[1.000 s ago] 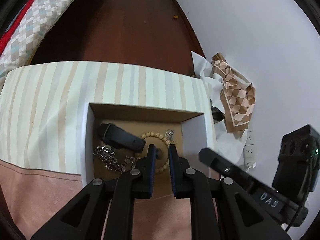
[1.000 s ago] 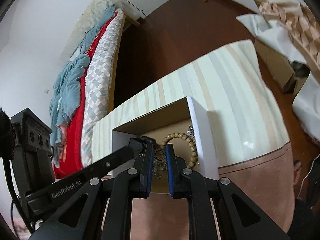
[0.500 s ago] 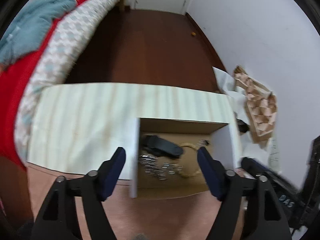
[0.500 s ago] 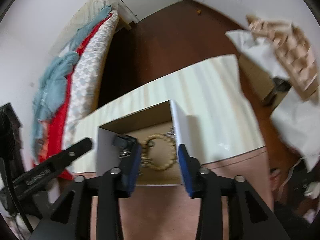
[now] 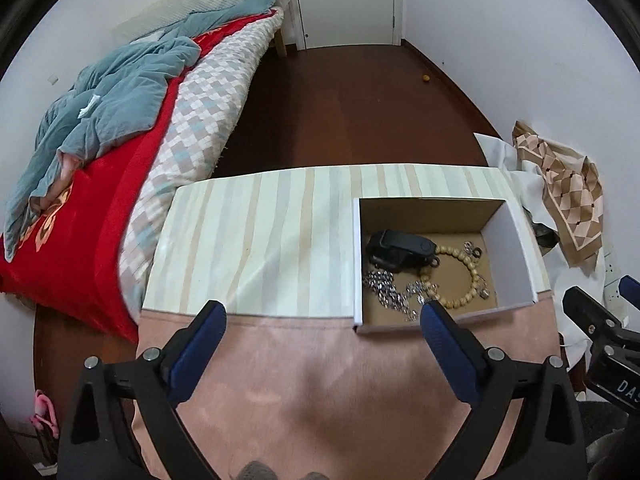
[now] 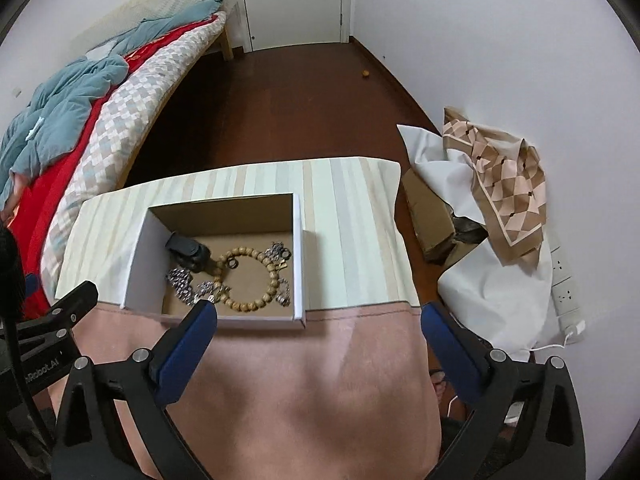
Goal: Organize jewelry
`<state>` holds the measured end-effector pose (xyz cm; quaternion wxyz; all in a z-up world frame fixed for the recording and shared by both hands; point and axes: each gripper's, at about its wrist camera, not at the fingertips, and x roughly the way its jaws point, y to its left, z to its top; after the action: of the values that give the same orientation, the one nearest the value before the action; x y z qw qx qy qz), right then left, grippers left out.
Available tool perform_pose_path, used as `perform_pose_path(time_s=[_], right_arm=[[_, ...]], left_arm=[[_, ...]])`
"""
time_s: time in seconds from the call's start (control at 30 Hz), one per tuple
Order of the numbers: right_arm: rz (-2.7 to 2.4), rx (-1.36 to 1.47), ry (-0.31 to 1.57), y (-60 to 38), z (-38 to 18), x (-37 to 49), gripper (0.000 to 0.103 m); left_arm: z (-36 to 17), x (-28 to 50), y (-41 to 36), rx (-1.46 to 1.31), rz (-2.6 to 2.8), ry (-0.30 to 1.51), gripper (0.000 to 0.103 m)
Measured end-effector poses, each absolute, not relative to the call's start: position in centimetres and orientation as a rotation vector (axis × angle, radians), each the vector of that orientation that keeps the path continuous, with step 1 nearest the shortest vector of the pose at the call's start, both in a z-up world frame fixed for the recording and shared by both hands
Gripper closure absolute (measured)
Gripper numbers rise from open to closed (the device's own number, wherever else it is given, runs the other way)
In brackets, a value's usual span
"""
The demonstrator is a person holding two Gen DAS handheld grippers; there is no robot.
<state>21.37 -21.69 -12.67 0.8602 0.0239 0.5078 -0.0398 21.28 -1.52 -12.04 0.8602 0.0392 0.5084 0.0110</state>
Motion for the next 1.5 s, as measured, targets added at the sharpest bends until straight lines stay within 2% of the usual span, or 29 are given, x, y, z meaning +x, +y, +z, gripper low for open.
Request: perform_pose_path(time_s=[0.27, 0.57, 0.9, 1.2, 1.5], right_arm=[[-0.091, 0.06, 1.005, -21.7, -8.2, 16.2, 0.0], [-0.094, 0.055, 0.878, -21.7, -0.1, 9.4, 0.0], [-0.101, 0.038, 0.752, -21.3, 7.8, 2.5, 0.0], [-0.086, 0.021, 0.742, -20.7, 9.9, 0.0, 0.0], [-0.099, 0.003, 0.773, -20.9, 9.0, 3.0, 0.0]], left_arm=[[-6.9, 16.0, -0.9, 0.061, 0.043, 0.985, 0.004], [0.4, 9.9, -0.9, 0.016, 0.015, 0.884, 0.004], [5.8, 5.5, -1.2, 0.026, -0.014, 0.81, 0.004], [7.6, 3.8, -1.3, 0.0, -0.045, 0.82, 0.004], [6.6, 5.9, -1.3, -0.012, -0.015, 0.826, 0.004]])
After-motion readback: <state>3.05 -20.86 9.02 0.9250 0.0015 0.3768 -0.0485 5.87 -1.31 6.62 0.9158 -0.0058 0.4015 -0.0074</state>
